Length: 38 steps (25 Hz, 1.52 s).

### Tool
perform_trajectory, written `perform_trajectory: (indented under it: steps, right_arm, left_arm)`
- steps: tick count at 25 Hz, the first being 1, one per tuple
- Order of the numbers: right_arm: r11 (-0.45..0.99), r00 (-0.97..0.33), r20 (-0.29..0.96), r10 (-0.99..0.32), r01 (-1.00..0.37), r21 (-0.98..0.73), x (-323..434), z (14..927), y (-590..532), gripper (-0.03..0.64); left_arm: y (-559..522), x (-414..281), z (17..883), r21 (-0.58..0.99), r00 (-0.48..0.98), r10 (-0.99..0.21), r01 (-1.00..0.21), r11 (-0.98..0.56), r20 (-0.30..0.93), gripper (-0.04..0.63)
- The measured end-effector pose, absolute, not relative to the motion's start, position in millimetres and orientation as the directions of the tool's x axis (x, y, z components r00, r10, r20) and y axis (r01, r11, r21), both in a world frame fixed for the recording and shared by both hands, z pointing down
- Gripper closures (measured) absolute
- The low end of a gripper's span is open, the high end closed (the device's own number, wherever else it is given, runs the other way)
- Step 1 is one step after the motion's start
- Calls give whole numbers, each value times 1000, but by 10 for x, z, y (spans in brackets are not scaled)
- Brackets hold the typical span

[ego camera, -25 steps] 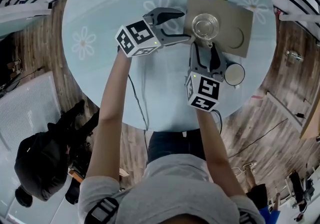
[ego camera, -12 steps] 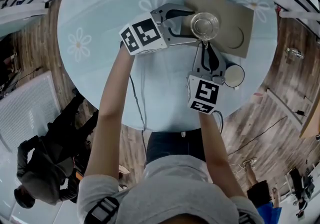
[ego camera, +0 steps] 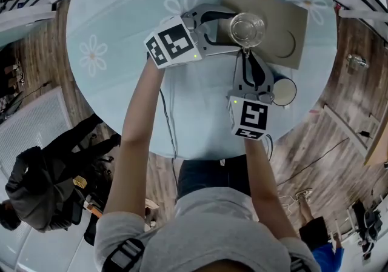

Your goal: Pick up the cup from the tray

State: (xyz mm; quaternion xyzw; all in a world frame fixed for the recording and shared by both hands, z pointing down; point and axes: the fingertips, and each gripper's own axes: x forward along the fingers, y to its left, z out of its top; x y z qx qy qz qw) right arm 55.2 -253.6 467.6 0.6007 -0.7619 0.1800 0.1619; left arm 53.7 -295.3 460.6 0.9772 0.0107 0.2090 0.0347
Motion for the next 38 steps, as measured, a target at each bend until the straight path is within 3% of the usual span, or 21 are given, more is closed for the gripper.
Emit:
perform_trajectory:
  steps: [20,38]
  right_arm:
    - [369,-338,344,-876,-929,27,294,4128,-2216,568]
    - [370,-316,456,-832,-929,32,304,4506,-1273,568]
  left_arm:
    - [-2580,252,4094,-17,936,-99,-99,-995,338,287]
    - [-1672,242,4446,47,924,-80,-105,-993,373,285]
